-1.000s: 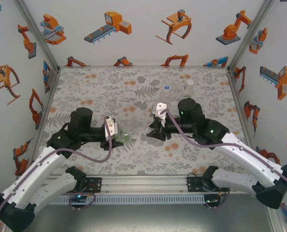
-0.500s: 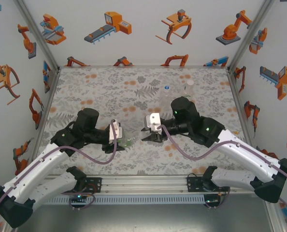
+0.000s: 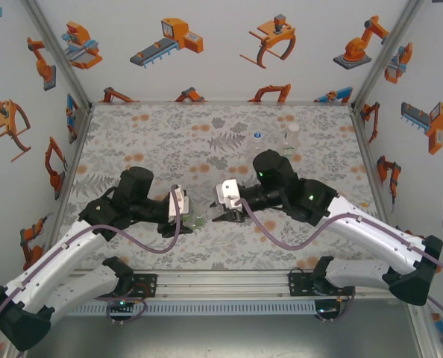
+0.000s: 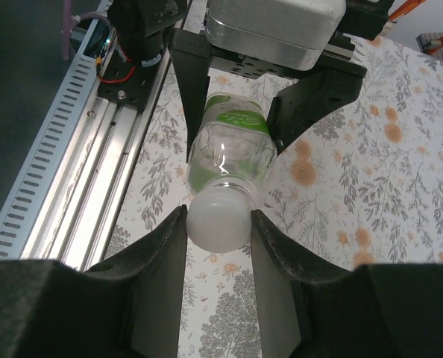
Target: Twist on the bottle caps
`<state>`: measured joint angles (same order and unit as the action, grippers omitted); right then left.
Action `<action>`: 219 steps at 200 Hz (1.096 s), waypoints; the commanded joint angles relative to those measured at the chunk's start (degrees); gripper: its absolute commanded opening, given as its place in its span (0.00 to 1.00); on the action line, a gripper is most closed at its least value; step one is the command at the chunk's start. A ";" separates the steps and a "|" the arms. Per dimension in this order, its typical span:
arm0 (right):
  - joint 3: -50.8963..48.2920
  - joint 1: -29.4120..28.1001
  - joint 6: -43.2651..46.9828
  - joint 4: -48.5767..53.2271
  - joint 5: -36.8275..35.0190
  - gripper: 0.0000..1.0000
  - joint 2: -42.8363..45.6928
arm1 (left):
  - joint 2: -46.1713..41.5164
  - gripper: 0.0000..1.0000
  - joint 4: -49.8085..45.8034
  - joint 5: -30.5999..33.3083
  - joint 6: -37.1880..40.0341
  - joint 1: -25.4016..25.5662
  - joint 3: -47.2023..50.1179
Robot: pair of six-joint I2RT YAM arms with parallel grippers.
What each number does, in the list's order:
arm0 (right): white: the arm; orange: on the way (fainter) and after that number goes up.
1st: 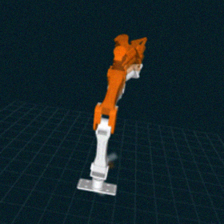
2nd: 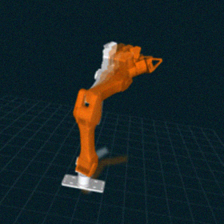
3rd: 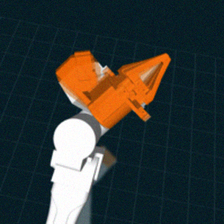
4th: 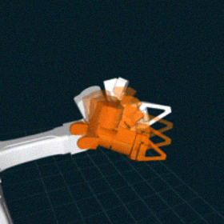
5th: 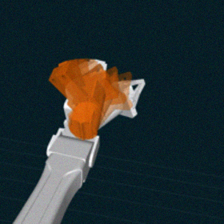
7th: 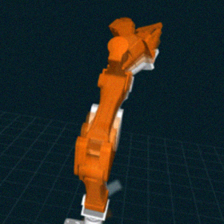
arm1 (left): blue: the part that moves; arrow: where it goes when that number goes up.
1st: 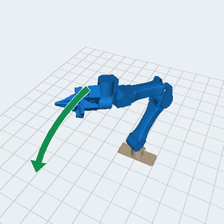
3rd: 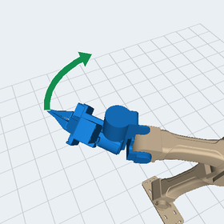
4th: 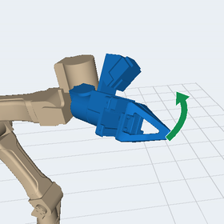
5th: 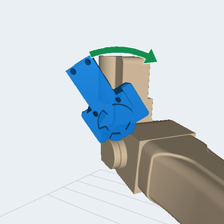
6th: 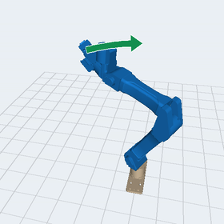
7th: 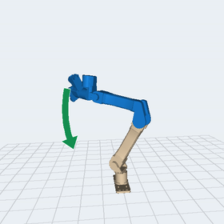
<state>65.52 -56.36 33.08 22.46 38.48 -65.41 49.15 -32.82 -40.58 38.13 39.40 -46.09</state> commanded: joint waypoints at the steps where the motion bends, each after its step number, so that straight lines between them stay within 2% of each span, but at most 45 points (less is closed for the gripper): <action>1: 1.48 -0.51 1.42 -0.76 1.52 0.08 -0.34 | -0.65 0.07 -0.65 -3.00 1.23 0.26 -1.83; 77: 1.32 -0.93 2.69 -0.40 1.24 0.08 -0.55 | -2.09 0.07 -0.64 -7.06 1.95 0.29 -1.59; 176: 1.18 -1.69 2.61 -1.54 -2.44 0.08 -0.07 | -2.44 0.05 -0.67 -8.44 1.98 0.28 -1.55; 219: 0.86 -1.83 2.93 -1.93 1.18 0.08 -0.20 | -2.29 0.04 -0.62 -8.96 1.95 0.32 -1.63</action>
<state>65.54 -57.98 34.52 22.02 38.20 -65.45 47.81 -34.35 -44.45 38.20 39.33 -46.09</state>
